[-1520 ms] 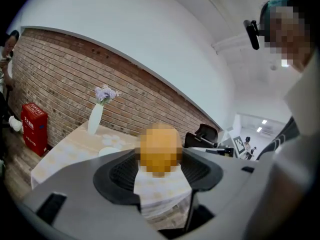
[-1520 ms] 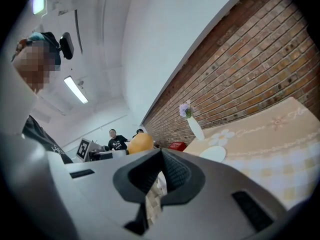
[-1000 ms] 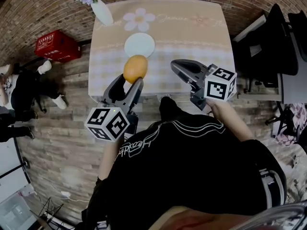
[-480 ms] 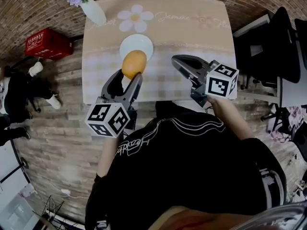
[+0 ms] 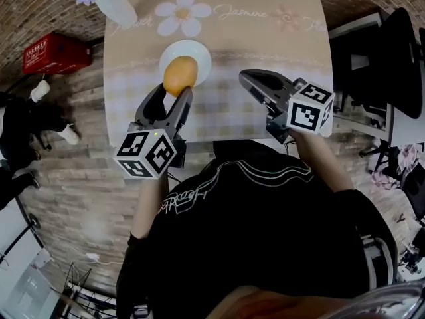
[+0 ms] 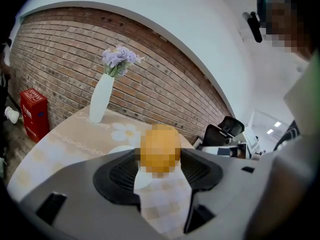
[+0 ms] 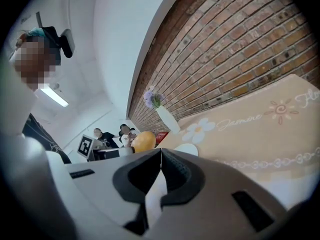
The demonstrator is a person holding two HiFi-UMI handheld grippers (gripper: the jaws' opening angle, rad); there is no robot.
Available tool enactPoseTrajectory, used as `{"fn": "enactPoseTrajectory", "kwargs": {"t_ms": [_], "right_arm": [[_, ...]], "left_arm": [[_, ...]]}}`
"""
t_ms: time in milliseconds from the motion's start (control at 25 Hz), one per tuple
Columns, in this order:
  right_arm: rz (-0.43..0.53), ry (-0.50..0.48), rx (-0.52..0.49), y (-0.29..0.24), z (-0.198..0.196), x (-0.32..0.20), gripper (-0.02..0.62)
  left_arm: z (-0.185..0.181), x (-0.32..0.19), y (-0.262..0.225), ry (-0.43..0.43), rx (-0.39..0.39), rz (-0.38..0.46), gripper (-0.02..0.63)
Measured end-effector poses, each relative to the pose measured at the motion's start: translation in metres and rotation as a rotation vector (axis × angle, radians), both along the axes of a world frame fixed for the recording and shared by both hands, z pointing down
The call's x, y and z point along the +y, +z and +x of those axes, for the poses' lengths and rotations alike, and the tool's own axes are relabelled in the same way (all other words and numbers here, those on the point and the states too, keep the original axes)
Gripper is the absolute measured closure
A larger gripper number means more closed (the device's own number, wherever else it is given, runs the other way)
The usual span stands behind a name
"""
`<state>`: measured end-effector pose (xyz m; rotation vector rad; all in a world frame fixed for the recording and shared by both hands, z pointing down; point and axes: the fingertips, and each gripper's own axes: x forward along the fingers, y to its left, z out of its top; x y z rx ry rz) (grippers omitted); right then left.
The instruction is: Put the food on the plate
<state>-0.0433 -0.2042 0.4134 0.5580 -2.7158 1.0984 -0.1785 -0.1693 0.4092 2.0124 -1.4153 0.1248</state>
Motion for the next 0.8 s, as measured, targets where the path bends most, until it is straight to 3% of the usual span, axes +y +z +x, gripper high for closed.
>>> {"fn": "enactPoseTrajectory", "kwargs": {"t_ms": [200,600,800], "right_arm": [[-0.032,-0.012,0.000,0.014,-0.006,-0.005,0.598],[-0.079,-0.013,0.015,0.043,-0.004,-0.018,0.598],[-0.132,-0.020,-0.058,0.047,-0.011,-0.018,0.598]], "left_arm": [[-0.003,-0.016,0.015,0.012,-0.068,-0.018,0.347],[-0.008,-0.040,0.055,0.027,-0.110,-0.073,0.347],[-0.008,-0.049,0.077,0.035,-0.134,-0.104,0.347]]}}
